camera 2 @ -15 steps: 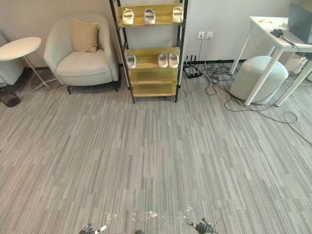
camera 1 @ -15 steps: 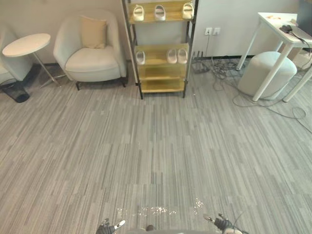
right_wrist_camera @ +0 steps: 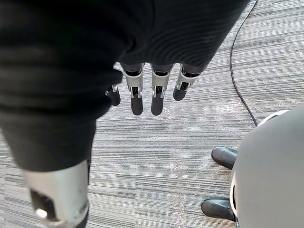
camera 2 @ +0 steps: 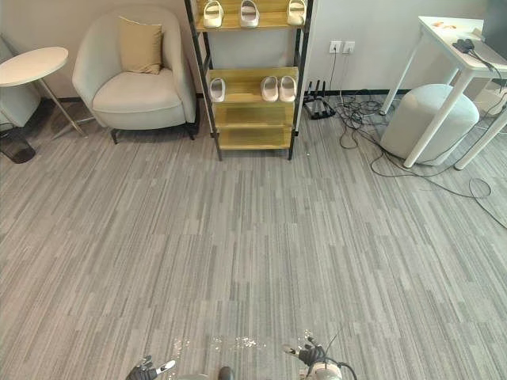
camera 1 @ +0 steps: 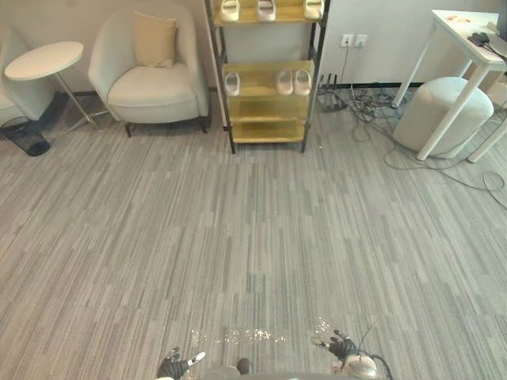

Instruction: Organize the slippers on the shoe rack

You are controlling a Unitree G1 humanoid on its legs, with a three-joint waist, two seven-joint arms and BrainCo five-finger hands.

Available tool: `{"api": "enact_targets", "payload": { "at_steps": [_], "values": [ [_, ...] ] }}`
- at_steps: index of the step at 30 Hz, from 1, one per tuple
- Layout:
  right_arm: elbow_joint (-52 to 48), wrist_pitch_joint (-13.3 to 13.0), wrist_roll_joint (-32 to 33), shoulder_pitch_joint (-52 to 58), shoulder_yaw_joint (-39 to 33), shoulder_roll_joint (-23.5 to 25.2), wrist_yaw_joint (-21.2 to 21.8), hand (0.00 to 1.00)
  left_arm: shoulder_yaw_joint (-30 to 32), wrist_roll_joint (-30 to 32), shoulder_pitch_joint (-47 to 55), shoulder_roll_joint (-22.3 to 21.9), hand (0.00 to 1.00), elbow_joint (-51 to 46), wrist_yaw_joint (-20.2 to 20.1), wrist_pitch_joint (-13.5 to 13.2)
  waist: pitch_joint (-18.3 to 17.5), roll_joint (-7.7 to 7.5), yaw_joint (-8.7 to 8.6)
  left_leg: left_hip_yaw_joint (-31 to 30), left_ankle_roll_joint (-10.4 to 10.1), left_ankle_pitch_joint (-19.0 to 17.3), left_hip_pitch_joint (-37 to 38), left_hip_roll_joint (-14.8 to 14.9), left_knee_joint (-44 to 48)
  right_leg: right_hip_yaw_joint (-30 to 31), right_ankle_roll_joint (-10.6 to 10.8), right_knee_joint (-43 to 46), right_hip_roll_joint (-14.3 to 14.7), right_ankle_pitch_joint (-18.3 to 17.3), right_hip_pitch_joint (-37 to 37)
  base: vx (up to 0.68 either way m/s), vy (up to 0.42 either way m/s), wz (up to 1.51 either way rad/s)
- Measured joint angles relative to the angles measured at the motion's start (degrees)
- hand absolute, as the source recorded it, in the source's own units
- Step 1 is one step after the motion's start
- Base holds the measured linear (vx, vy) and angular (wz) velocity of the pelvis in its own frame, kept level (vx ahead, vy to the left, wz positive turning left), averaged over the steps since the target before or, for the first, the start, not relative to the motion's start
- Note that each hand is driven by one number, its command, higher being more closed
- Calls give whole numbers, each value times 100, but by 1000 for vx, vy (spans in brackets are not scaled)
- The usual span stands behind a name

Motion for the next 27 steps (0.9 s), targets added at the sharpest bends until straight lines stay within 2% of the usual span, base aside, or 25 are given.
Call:
{"api": "enact_targets", "payload": {
  "at_steps": [5, 8, 12, 17, 27],
  "values": [
    [9, 0, 1, 5, -8, 3, -85, 0, 0, 1, -4, 3, 0, 0, 7, -5, 24, -21, 6, 19, 0, 0, 73, 0, -32, 21, -3, -5, 3, 2, 11, -11, -6, -1],
    [13, 0, 4, 13, -14, 7, -106, 0, -5, 3, -11, 11, 0, 0, 9, -8, 49, -35, 8, 51, 1, 0, 90, -8, -71, 43, -75, -113, 18, 56, 83, -16, -21, -5],
    [16, 2, 4, 23, -26, 10, -113, 0, -11, 4, -12, 22, 0, 0, 11, -15, 50, -37, 15, 142, 2, 1, 94, -4, -85, 105, -35, -219, 39, 133, 102, -17, -13, -11],
    [17, 4, 5, 74, -129, 48, -146, 0, -75, 83, -39, 85, 0, 1, 18, -14, 95, -113, 17, 162, 3, 1, 199, -17, -96, 134, -21, -281, 37, 152, 191, -17, -10, -3],
    [10, 9, 17, 90, -160, 59, -145, 0, -119, 214, -70, 99, 0, 7, 35, -4, 97, -112, 6, 332, 11, -6, 158, 17, -94, 290, -108, -474, 98, 255, 185, -31, -25, -9]
  ]
}}
